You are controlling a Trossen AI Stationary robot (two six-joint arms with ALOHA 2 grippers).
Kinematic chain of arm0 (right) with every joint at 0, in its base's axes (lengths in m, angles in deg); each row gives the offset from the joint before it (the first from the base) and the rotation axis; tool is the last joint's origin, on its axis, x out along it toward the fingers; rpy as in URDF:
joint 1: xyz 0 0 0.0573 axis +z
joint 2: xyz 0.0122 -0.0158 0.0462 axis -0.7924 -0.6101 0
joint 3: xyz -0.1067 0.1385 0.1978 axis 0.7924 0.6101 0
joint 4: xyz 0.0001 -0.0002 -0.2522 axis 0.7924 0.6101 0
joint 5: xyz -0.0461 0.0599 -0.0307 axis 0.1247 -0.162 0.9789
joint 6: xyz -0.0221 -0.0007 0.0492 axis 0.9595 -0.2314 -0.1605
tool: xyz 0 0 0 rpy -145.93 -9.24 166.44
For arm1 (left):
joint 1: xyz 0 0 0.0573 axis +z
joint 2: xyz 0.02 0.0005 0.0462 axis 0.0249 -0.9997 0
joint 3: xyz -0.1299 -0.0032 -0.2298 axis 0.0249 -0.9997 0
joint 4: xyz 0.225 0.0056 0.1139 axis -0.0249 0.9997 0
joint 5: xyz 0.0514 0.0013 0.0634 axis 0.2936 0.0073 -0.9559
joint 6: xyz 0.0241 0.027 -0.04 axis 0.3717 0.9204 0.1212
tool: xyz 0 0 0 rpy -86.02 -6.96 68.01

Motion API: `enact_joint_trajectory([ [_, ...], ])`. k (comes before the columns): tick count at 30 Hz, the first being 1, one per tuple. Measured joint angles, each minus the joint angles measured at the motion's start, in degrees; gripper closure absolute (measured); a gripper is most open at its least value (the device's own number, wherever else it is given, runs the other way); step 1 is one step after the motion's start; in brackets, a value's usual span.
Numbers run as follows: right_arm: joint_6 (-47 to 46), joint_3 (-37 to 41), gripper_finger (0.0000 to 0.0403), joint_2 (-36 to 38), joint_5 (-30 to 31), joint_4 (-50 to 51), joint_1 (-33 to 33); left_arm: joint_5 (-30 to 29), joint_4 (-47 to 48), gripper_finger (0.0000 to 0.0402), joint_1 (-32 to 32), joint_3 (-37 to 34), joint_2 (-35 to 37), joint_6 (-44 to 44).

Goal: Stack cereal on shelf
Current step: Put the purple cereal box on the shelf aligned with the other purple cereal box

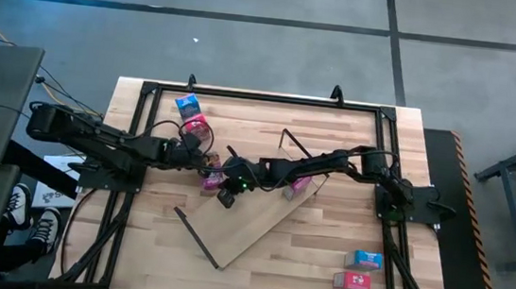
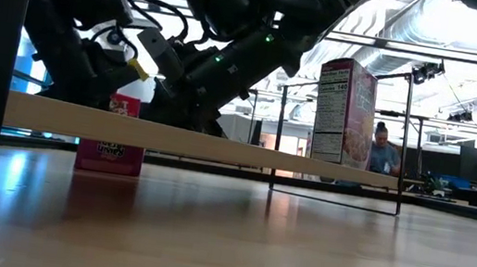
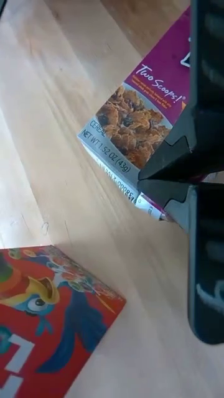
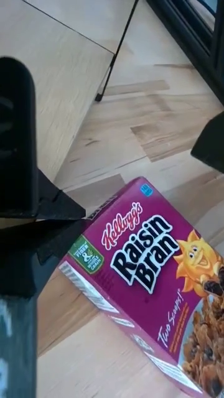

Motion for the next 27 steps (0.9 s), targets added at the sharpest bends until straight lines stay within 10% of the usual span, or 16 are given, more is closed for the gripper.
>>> enact_joint_trajectory([
  [27,-11.21,-0.02,0.0403,-0.09,12.05,1.02,-1.07,-1.18,-3.48,0.0402,0.04,-0.34,0.07,-3.34],
])
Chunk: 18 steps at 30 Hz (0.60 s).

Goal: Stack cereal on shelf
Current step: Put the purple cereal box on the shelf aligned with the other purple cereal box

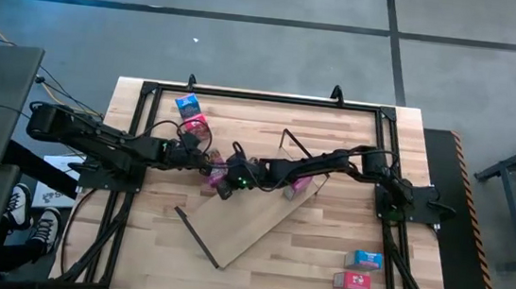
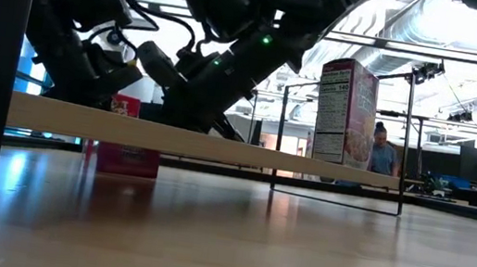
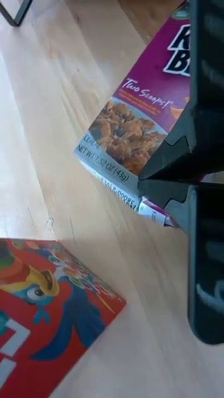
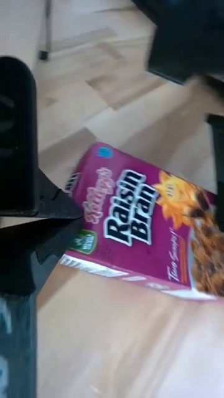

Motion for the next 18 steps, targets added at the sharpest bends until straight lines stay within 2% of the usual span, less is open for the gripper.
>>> enact_joint_trajectory([
  [6,-0.81,0.06,0.0403,-0.24,1.93,-2.70,-1.42,0.75,-0.37,0.0402,-0.04,0.02,-0.02,-1.68],
  [10,0.15,0.12,0.0403,-0.27,0.22,-4.01,-1.94,0.84,-0.17,0.0402,-0.04,0.07,-0.02,-1.29],
  [18,13.34,0.11,0.0403,6.63,-2.12,7.97,-5.67,1.54,-0.38,0.0402,0.79,0.07,-0.02,-3.00],
])
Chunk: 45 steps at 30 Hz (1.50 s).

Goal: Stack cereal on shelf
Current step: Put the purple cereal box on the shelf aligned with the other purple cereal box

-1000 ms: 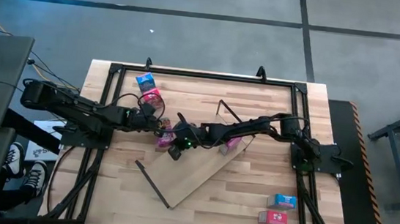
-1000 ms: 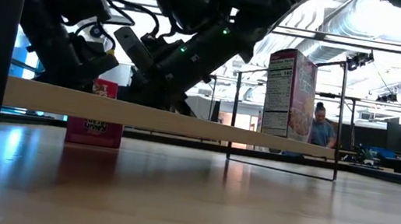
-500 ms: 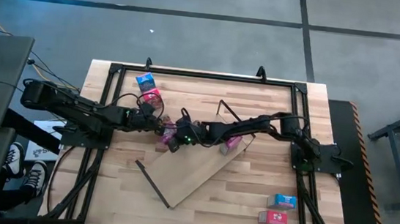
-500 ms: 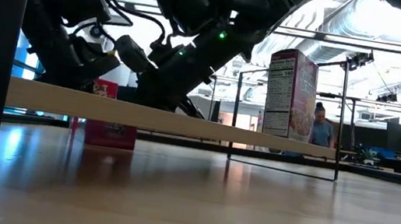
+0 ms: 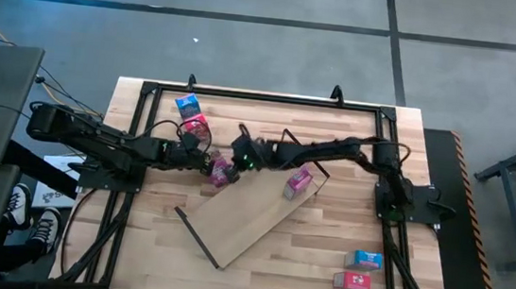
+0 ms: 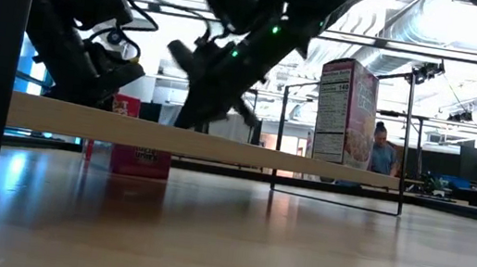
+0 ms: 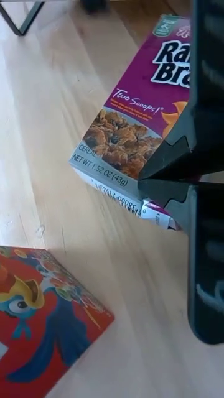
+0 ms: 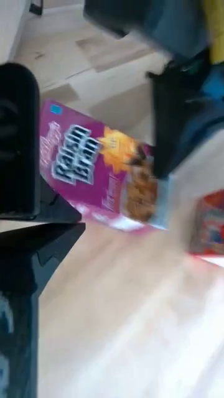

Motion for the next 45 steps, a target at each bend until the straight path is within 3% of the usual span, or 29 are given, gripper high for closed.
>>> enact_joint_trajectory([
  [5,2.17,0.08,0.0403,0.83,-3.98,6.82,-3.53,-0.21,-3.11,0.0402,0.63,-0.11,-0.07,-2.23],
  [15,4.06,0.01,0.0403,1.67,-8.04,3.47,-3.98,-3.50,-5.16,0.0401,1.70,-0.08,-0.13,-7.57],
  [20,5.97,-0.01,0.0403,4.27,-8.44,3.94,-4.15,-2.87,-1.60,0.0401,1.87,3.02,1.31,-2.73],
  [24,8.06,-0.01,0.0403,7.11,-8.66,5.66,-4.81,-2.13,7.23,0.0401,1.15,7.14,3.50,2.08],
  [29,12.71,-0.05,0.0403,12.91,-8.79,12.27,-5.99,4.91,21.59,0.0401,-1.62,12.94,5.32,12.67],
  [32,15.61,-0.07,0.0403,17.30,-8.81,17.05,-6.76,9.96,25.41,0.0401,-2.51,14.21,4.93,16.69],
  [38,17.34,-0.09,0.0403,26.37,-8.36,24.83,-7.99,17.05,23.92,0.0401,0.37,13.90,-2.33,19.73],
  [45,16.85,-0.12,0.0403,36.42,-4.90,28.87,-8.50,25.02,14.50,0.0401,3.18,15.21,-10.92,24.03],
])
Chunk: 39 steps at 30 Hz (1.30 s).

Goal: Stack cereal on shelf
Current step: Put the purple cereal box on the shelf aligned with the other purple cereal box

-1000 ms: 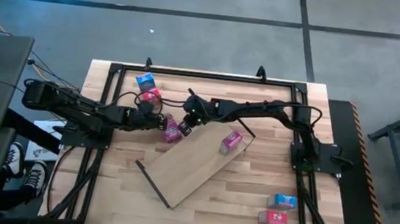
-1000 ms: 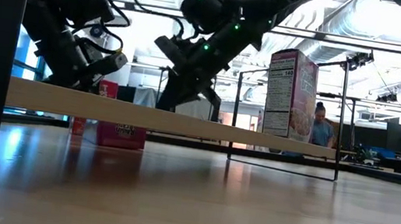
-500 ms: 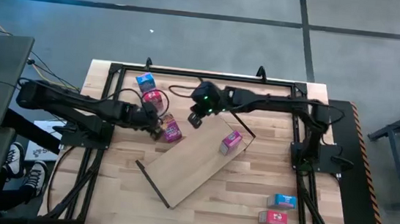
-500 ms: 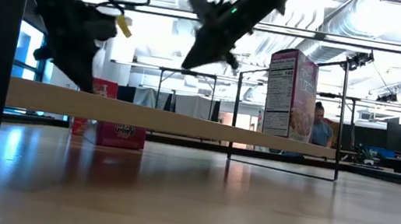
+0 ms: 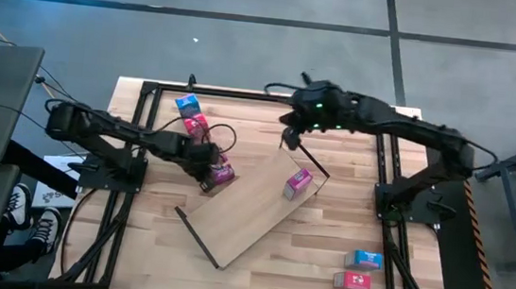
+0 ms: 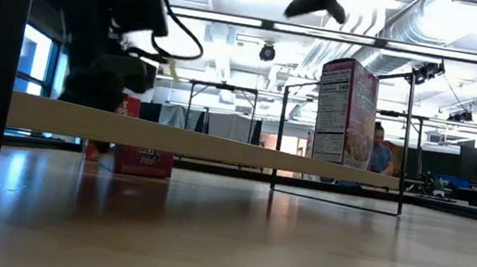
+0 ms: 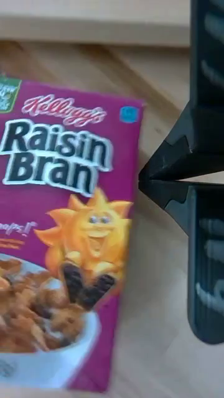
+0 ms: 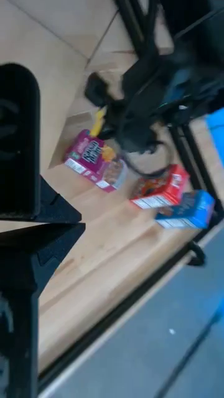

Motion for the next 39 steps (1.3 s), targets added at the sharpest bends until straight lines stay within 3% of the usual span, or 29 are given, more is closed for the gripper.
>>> enact_joint_trajectory([
  [7,-2.97,-0.02,0.0403,5.98,3.14,1.72,0.00,-3.29,-2.81,0.0401,4.24,7.74,-9.37,6.84],
  [18,-5.97,-0.07,0.0403,6.87,1.86,4.38,1.14,-8.30,-5.19,0.0401,13.68,27.38,-26.75,15.68],
  [22,-6.08,-0.07,0.0403,6.87,2.24,4.38,1.22,-7.09,-0.26,0.0401,15.64,33.35,-29.00,16.35],
  [25,-6.14,-0.07,0.0403,6.87,3.04,4.36,0.45,-6.85,2.08,0.0401,16.28,35.16,-25.78,18.17],
  [30,-7.49,-0.03,0.0403,6.59,5.55,2.14,-5.11,-6.68,4.01,0.0401,17.55,35.20,-14.55,18.91],
  [33,-9.66,-0.04,0.0403,4.58,0.53,-0.19,-10.36,-7.12,3.50,0.0401,17.69,35.22,-6.35,18.95],
  [39,-14.25,-0.02,0.0403,-6.37,-16.49,-5.93,-18.71,-12.38,2.04,0.0401,13.96,35.30,8.08,18.24],
])
